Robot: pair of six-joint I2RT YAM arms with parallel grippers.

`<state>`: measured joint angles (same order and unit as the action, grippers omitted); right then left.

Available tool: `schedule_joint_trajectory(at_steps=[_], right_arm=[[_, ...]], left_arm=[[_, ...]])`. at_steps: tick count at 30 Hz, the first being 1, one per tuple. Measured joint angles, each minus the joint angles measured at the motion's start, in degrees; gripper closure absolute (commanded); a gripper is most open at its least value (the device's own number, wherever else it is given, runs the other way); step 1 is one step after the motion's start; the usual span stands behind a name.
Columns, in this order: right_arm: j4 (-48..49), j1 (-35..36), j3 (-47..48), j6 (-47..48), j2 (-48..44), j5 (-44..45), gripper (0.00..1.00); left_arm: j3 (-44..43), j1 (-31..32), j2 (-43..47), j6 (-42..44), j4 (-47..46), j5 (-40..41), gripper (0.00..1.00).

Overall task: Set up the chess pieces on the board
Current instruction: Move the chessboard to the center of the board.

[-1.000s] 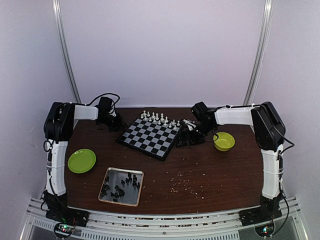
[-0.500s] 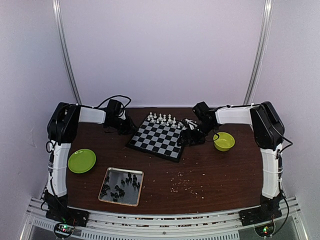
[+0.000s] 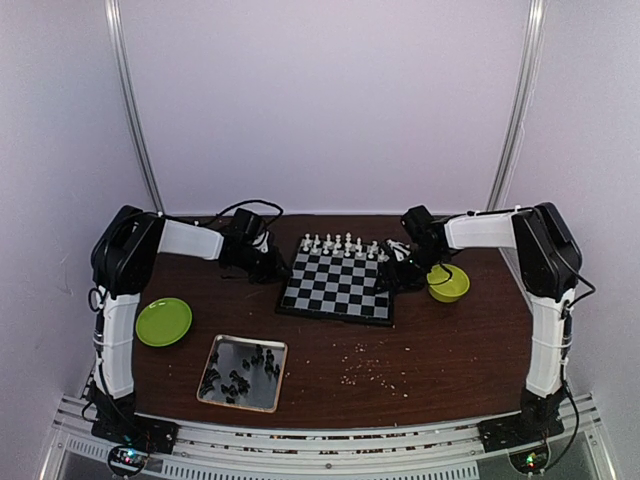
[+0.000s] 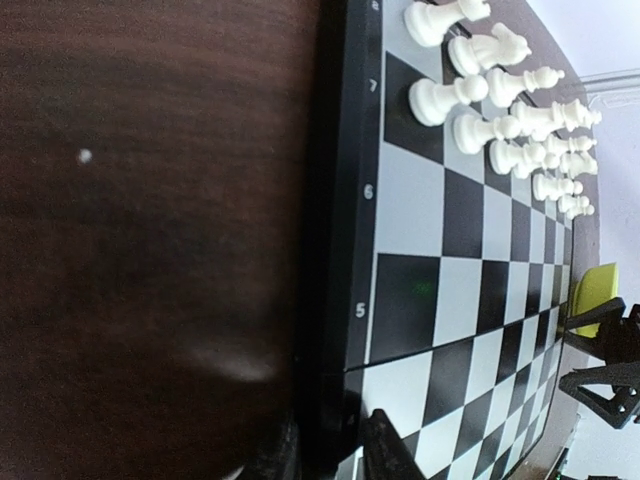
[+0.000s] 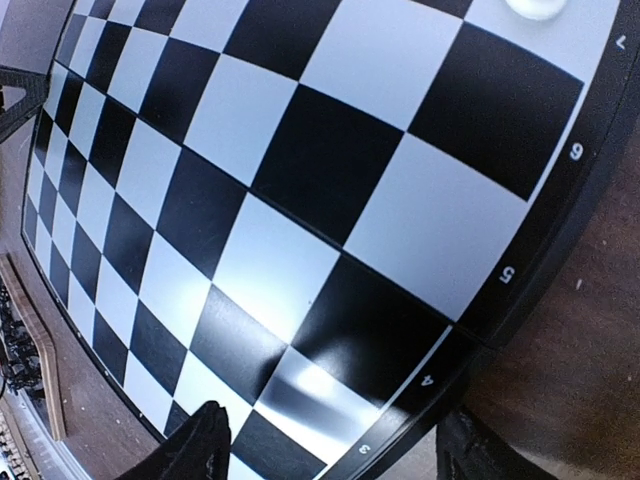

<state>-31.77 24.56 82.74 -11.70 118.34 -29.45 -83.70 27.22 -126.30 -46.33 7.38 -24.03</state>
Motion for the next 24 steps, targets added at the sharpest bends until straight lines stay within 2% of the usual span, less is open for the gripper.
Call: schedule_joint_trajectory(at_steps=[8, 16, 24], right_arm=[[-3.5, -0.1, -7.3, 2.9, -5.7, 0.9, 0.38], [-6.0, -0.1, -14.9, 6.7, -11.4, 1.0, 0.40], [-9.5, 0.1, -19.8, 10.1, -15.6, 2.1, 0.41]], left_arm=[[3.4, 4.9, 3.5, 0.8, 3.5, 1.7, 0.79], [6.9, 10.6, 7.9, 4.2, 9.4, 3.9, 0.81], [10.3, 16.5, 11.3, 4.9, 11.6, 6.5, 0.82]])
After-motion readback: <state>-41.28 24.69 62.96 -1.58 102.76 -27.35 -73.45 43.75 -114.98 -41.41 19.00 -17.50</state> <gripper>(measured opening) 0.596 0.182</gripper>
